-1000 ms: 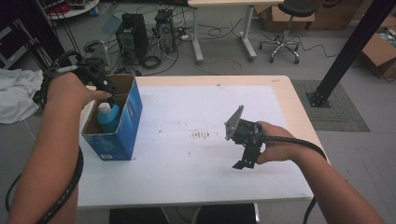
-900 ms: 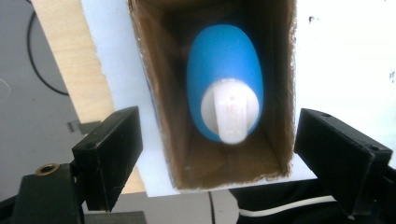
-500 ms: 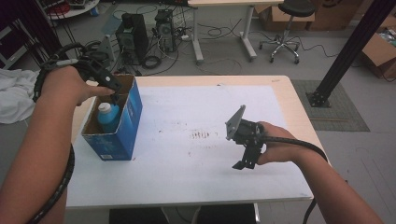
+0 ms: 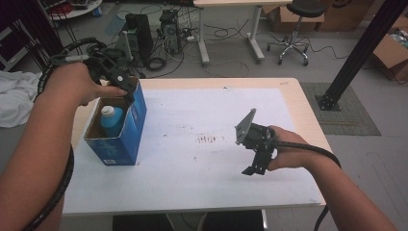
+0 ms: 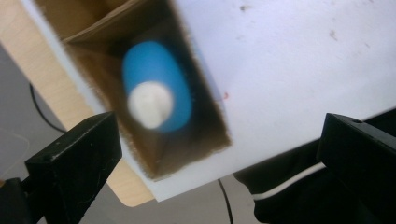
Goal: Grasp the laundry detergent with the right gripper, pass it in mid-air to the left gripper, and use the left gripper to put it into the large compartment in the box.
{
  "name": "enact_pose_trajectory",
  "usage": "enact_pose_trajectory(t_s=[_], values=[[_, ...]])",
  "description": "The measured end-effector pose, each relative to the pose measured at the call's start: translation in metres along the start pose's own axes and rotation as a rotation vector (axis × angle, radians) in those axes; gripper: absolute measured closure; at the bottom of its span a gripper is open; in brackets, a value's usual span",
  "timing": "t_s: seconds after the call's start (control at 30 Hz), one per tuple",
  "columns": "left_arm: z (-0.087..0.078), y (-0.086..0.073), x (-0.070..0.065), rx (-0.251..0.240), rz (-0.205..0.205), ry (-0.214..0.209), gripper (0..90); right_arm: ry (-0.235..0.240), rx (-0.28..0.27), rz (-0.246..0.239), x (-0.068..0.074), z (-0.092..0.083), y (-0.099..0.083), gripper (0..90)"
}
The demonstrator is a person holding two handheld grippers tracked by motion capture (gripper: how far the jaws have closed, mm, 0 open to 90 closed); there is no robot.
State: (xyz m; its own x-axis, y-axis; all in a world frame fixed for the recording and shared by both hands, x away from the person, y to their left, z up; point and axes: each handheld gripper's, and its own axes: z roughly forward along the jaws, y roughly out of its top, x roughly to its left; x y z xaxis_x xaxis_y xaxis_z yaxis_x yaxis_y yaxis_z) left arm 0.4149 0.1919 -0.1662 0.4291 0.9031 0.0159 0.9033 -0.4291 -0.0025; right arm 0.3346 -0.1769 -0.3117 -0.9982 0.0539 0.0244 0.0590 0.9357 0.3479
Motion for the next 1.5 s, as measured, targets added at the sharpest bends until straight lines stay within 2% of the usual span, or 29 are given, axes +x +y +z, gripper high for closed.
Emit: enact_pose_trajectory(t_s=[0.03, 0.13, 0.17, 0.23, 0.33, 0.67, 0.77, 0.87, 1.07, 1.3, 1.5], values=[[0.0, 0.001, -0.002, -0.001, 0.015, 0.0, 0.4, 0.0, 0.002, -0.001, 0.0, 0.0, 0.0, 0.0], [-0.001, 0.004, -0.012, -0.011, 0.096, -0.019, 0.1, 0.002, 0.003, 0.001, 0.0, 0.0, 0.0, 0.0], [0.0, 0.004, -0.017, -0.015, 0.136, -0.029, 0.1, 0.001, 0.002, 0.001, -0.001, 0.0, 0.0, 0.0], [0.001, 0.005, -0.028, -0.03, 0.256, -0.032, 0.1, 0.001, 0.004, 0.001, -0.001, -0.001, 0.0, 0.0], [0.004, 0.006, -0.04, -0.039, 0.38, -0.031, 0.1, -0.004, 0.005, 0.004, -0.002, -0.001, 0.0, 0.0], [0.015, 0.001, -0.085, -0.028, 0.742, -0.053, 0.1, -0.011, 0.014, 0.015, -0.002, -0.005, -0.001, 0.0], [0.019, 0.0, -0.098, -0.015, 0.802, -0.049, 0.1, -0.014, 0.024, 0.016, -0.001, -0.006, 0.0, 0.0], [0.023, -0.001, -0.11, -0.009, 0.845, -0.04, 0.1, -0.018, 0.034, 0.014, 0.0, -0.009, 0.001, 0.0], [0.034, -0.005, -0.128, -0.006, 0.941, -0.061, 0.1, -0.026, 0.05, 0.017, 0.0, -0.015, 0.001, 0.0], [0.042, -0.003, -0.137, 0.008, 0.99, -0.053, 0.1, -0.023, 0.076, 0.016, -0.005, -0.017, 0.0, 0.0], [0.048, 0.0, -0.137, 0.011, 0.999, -0.064, 0.1, -0.017, 0.087, 0.006, -0.01, -0.017, 0.004, 0.0]])
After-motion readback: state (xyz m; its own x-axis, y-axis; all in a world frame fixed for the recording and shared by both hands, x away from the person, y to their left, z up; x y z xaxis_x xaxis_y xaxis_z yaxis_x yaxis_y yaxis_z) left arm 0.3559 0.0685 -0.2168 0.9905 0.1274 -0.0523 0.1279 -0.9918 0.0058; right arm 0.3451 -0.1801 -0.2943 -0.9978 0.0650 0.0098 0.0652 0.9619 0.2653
